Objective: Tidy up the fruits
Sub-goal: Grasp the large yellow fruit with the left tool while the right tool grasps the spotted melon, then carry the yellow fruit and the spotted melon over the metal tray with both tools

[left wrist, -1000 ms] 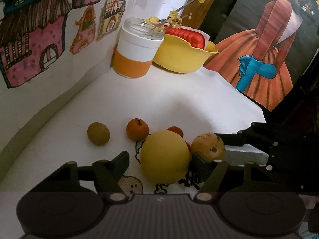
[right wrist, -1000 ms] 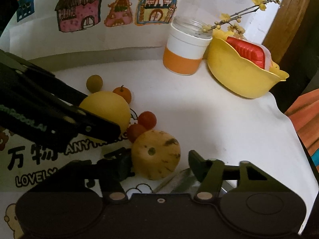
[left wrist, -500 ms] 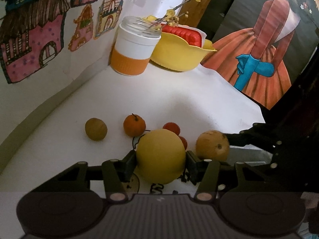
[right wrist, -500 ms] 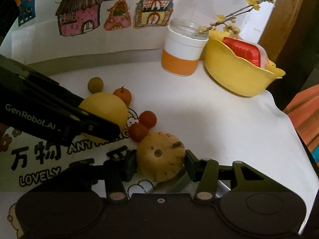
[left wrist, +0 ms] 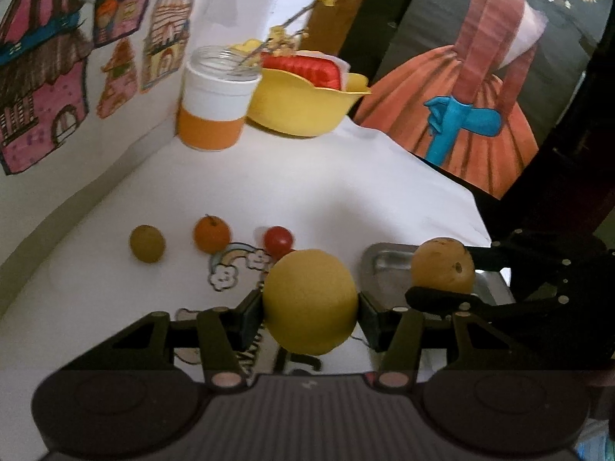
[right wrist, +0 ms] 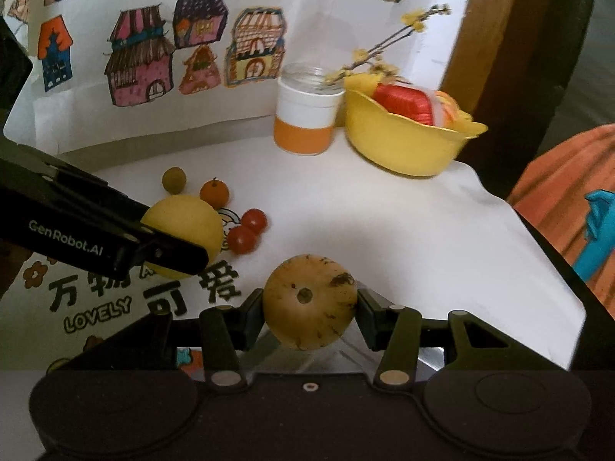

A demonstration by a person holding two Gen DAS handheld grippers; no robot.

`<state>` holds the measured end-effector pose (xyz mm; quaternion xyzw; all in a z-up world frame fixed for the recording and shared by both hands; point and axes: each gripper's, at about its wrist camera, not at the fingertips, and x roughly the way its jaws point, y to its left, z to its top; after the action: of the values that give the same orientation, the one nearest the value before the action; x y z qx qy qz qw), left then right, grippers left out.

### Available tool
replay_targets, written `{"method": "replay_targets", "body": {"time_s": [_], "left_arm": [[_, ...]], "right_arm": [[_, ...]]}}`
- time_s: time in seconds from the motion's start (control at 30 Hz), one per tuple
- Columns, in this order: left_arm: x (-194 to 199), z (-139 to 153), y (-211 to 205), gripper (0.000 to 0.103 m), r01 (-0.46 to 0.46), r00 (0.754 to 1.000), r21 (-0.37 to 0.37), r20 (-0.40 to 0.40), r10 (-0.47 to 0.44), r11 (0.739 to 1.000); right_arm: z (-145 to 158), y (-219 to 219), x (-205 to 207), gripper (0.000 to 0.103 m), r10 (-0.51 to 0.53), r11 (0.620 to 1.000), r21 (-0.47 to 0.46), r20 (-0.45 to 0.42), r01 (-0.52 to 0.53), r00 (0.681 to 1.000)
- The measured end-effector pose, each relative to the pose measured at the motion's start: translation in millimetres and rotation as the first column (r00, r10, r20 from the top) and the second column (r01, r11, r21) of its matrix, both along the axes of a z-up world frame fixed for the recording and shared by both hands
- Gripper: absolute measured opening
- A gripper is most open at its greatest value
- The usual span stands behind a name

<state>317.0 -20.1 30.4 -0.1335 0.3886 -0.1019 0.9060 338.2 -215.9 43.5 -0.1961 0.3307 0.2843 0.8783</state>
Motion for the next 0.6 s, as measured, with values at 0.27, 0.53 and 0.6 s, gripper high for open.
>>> {"method": "replay_targets", "body": {"time_s": [0.27,0.53,0.6], "left_arm": [[-12.4,12.3,-27.8,0.057,0.047,0.999,-0.002,0.020,-0.047,0.999],[-25.2,17.3,-57.2,0.057,0.096,0.995,-0.003,0.022,-0.096,0.995],[-27.7,17.3,-63.7,0.057,0.109,0.994,-0.003,0.019,-0.109,0.994]], "right_arm": [[12.5,-35.5,-24.6,0.052,-0.058,0.998,0.014,0.016,0.058,0.998],[15.8,-62.8,-49.1,0.052,-0.104,0.995,0.012,0.016,0.103,0.994],[14.6,-68.3,-53.8,0.052,-0.116,0.993,0.012,0.011,0.116,0.993]]}}
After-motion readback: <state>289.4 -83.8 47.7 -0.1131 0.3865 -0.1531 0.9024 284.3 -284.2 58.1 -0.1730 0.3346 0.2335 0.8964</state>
